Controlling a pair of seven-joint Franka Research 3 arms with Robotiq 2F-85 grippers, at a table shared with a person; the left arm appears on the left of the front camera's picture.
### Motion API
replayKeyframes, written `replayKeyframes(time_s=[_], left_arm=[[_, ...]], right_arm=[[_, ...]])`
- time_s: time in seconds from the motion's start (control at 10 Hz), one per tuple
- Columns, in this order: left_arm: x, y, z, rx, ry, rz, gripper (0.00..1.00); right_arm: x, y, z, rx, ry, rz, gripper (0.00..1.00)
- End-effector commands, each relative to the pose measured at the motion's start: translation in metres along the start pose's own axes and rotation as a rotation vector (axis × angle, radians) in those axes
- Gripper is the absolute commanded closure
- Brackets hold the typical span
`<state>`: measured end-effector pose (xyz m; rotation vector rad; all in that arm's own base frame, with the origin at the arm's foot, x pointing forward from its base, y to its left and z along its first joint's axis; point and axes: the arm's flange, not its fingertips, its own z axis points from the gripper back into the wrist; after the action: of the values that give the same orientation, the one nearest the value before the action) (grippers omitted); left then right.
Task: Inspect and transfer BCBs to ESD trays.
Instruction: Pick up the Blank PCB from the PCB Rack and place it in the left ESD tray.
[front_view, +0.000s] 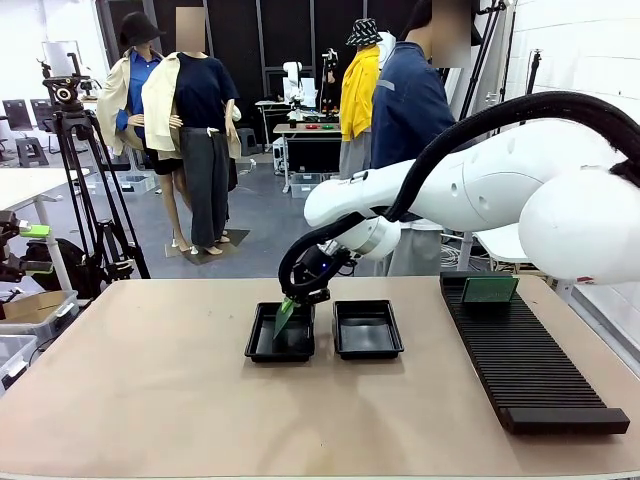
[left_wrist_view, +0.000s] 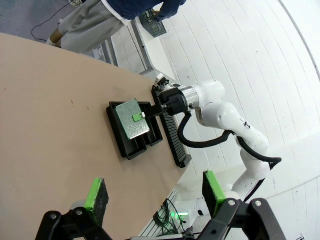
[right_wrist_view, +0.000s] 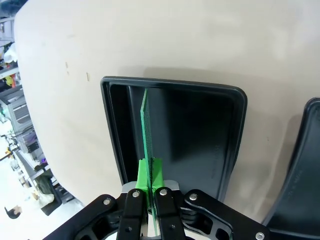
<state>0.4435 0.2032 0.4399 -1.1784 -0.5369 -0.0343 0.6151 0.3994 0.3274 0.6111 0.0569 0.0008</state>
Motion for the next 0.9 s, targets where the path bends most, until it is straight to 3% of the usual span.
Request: replayKeyframes(time_s=[0.0,0.8], left_arm=[[0.0004,-0.002,0.0018,-0.001,-0.004,-0.003,0.0],[0.0004,-0.002,0.0018,-0.001,-0.004,-0.003,0.0]], right_arm=[[0.0032,0.0048,-0.005,-0.003,0.026,0.011,1.0],[0.0,0.0,0.0,0.0,0.0,0.0,1.0]])
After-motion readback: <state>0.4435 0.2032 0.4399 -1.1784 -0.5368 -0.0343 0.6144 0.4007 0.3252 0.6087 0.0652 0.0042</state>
